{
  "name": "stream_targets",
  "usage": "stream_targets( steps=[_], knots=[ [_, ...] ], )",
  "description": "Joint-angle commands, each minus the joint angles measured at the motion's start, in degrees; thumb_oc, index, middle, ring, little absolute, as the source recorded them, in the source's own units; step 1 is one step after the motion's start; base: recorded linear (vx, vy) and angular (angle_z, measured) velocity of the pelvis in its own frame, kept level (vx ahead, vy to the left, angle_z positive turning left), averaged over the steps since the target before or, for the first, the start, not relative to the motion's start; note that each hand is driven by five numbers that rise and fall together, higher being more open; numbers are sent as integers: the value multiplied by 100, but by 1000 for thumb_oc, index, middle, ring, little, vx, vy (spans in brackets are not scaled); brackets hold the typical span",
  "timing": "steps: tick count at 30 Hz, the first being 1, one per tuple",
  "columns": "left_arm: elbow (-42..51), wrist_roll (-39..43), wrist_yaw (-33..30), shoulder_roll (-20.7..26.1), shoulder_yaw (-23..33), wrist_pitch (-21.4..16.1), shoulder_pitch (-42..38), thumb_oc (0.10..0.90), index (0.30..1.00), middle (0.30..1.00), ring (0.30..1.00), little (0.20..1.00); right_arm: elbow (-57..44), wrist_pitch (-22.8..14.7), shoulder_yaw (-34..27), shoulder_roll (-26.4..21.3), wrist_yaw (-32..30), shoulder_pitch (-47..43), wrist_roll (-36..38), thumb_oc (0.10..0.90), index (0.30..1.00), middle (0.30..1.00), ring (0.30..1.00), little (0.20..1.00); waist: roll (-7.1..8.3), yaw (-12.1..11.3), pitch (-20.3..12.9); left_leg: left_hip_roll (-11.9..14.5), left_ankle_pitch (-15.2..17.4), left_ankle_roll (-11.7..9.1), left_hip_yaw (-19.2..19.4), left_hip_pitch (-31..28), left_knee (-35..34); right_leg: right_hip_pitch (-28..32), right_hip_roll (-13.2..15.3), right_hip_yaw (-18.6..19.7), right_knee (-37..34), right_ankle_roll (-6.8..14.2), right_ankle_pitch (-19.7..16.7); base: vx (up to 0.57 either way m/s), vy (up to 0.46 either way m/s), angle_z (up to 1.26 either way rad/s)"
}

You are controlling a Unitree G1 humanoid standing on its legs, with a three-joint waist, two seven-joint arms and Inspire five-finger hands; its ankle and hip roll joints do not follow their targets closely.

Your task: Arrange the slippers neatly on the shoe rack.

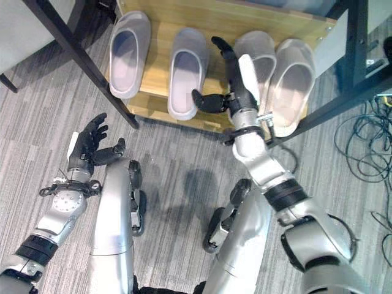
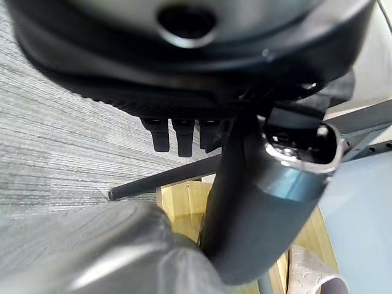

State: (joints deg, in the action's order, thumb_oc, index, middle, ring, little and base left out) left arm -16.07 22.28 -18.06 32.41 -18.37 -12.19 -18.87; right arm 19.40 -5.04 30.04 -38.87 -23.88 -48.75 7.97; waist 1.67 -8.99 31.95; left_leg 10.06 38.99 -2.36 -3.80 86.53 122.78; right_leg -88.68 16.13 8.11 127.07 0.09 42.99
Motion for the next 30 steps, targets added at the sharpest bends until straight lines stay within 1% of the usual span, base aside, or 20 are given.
stream_targets(
  steps=[1,5,6,12,15,18,23,27,30],
  knots=[
    [-28,-399,75,-269,-892,179,536,800,900,900,900,900,-474,-387,-259,-156,-217,-765,-38,800,900,900,900,900,19,-225,-216,216,310,-10,360,342,66,-127,54,-164,142,-703,13,32,11,4],
    [-56,-382,60,-290,-965,163,474,800,900,900,900,900,-290,-345,-143,-67,-245,-939,-40,800,900,900,900,900,16,-260,-216,198,321,1,370,342,69,-127,66,-155,139,-710,15,0,0,0],
    [-73,-372,57,-296,-1006,158,444,800,900,900,900,900,-92,-318,-28,35,-278,-1121,-34,800,900,900,900,900,7,-275,-216,200,321,-1,380,342,59,-127,82,-154,129,-711,14,0,0,0],
    [-103,-273,24,-327,-1050,139,395,800,900,900,900,900,507,-186,197,367,-374,-1488,-11,800,900,900,900,900,24,-302,-216,176,308,-12,414,342,34,-127,90,-118,153,-705,13,0,0,0],
    [-109,-262,21,-337,-1091,129,382,800,900,900,900,900,696,-161,271,456,-407,-1595,-40,800,900,900,900,900,25,-319,-216,169,300,-12,424,342,19,-127,95,-119,153,-705,5,0,0,0],
    [-125,-240,15,-347,-1163,115,344,800,900,900,900,900,1037,-127,350,631,-484,-1795,-59,800,900,900,900,900,10,-353,-216,146,284,-16,436,342,-12,-127,105,-119,135,-710,8,0,0,0],
    [-126,-142,-8,-376,-1245,53,290,800,900,900,900,900,1564,-111,475,890,-600,-2105,-38,800,900,900,900,900,27,-422,-216,109,274,-20,469,342,-57,-127,95,-78,122,-709,-23,0,0,0],
    [-143,-92,8,-375,-1322,3,240,800,900,900,900,900,1854,-166,669,896,-545,-2481,81,800,900,900,900,900,34,-488,-216,91,265,-36,480,342,-97,-127,110,-67,121,-694,-27,4,11,2],
    [-162,-83,25,-377,-1357,-19,236,800,900,900,900,900,1989,-208,752,852,-526,-2603,167,800,900,900,900,900,49,-504,-216,72,254,-38,497,342,-117,-127,127,-62,113,-695,-34,4,5,9]
  ],
)
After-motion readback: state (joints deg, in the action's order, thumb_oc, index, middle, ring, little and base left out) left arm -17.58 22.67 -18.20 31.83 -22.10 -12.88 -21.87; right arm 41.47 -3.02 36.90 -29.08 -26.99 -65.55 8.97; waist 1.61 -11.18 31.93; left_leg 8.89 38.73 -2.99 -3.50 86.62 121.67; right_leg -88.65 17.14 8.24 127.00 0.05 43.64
